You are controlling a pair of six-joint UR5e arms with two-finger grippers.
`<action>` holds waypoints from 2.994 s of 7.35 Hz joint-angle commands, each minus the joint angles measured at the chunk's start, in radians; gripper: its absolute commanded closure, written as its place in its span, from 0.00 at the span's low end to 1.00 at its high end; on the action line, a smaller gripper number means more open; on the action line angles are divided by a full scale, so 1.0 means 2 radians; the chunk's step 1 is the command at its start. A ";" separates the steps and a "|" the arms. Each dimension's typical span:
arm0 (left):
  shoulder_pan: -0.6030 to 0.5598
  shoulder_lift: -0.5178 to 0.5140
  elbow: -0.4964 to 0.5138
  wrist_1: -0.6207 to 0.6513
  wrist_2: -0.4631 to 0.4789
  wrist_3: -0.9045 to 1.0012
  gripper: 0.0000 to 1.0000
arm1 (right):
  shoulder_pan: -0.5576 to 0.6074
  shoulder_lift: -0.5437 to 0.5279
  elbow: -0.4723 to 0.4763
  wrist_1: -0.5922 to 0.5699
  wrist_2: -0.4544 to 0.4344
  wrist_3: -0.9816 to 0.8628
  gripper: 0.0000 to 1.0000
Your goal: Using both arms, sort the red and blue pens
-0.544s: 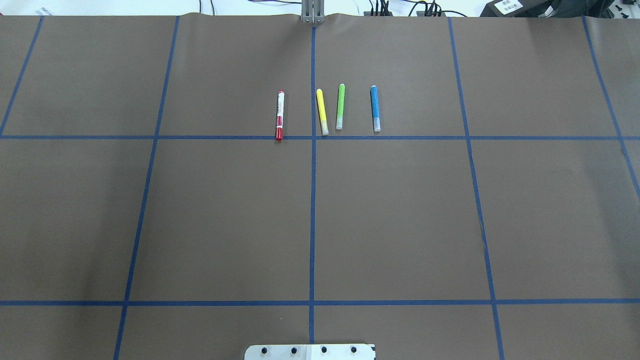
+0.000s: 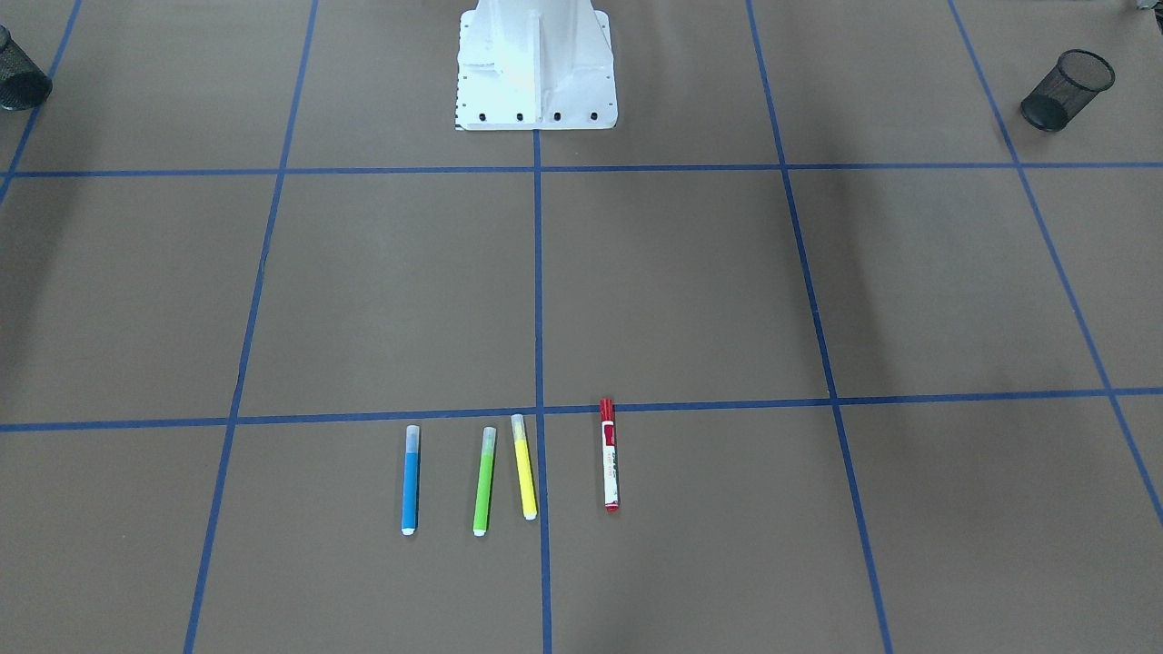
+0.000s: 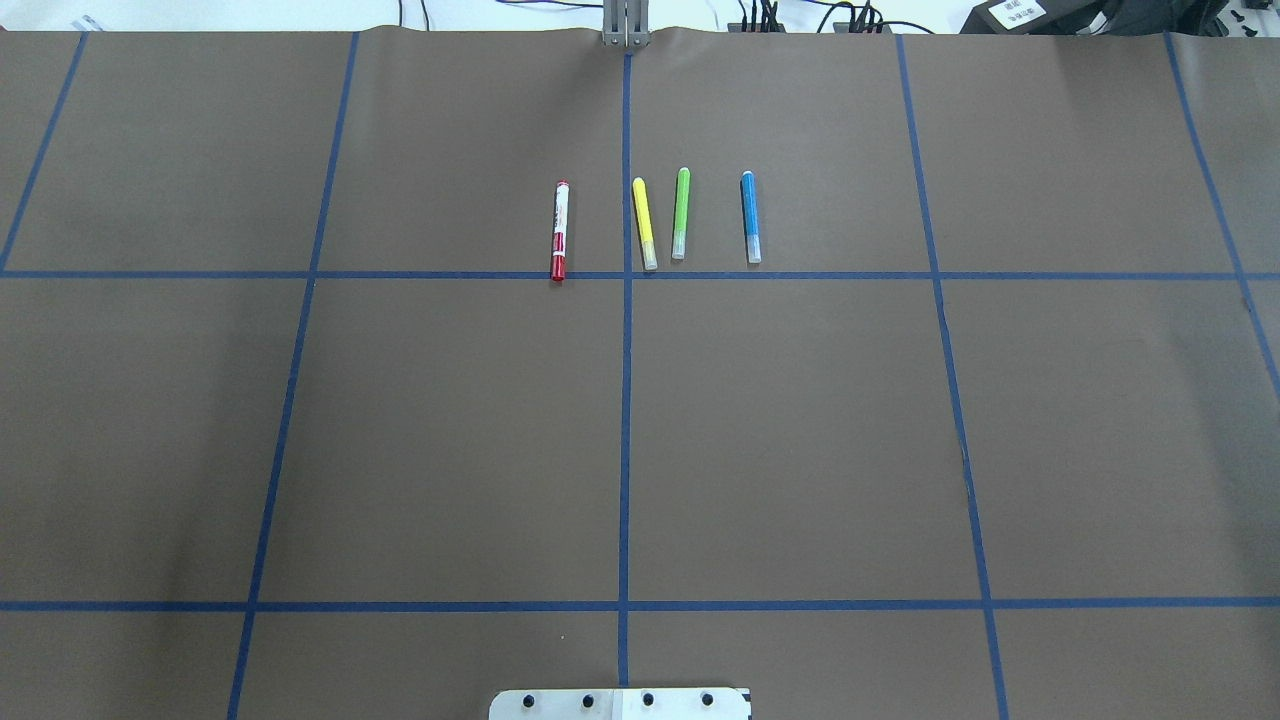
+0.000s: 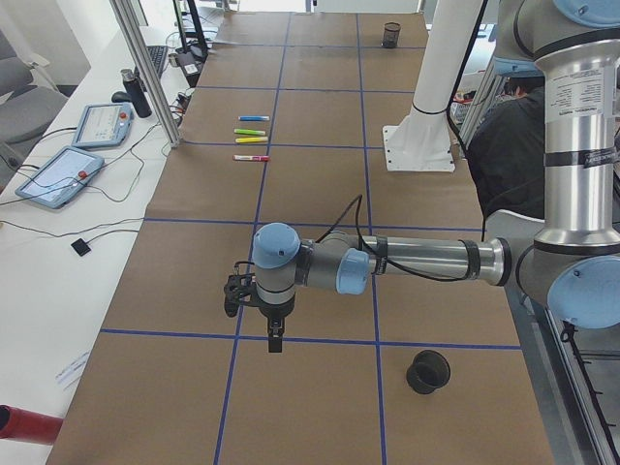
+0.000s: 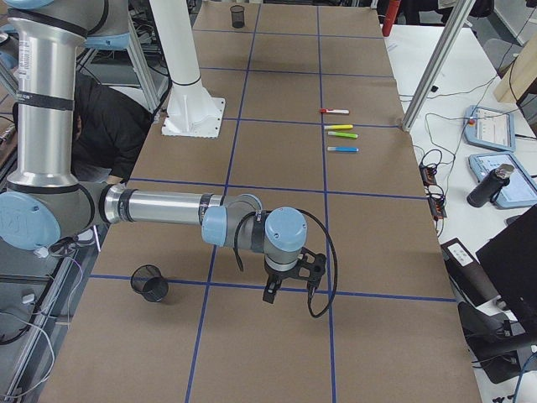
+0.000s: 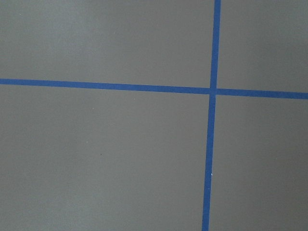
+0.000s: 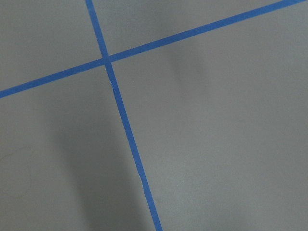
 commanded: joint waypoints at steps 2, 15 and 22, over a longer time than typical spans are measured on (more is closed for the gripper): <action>0.002 -0.011 -0.001 -0.001 0.001 0.000 0.00 | -0.001 0.010 0.003 0.002 0.001 0.002 0.00; 0.285 -0.456 0.230 -0.005 0.020 -0.216 0.03 | -0.169 0.218 -0.029 0.004 -0.022 0.072 0.00; 0.377 -0.565 0.348 -0.057 0.070 -0.349 0.09 | -0.181 0.185 -0.032 0.116 -0.023 0.117 0.00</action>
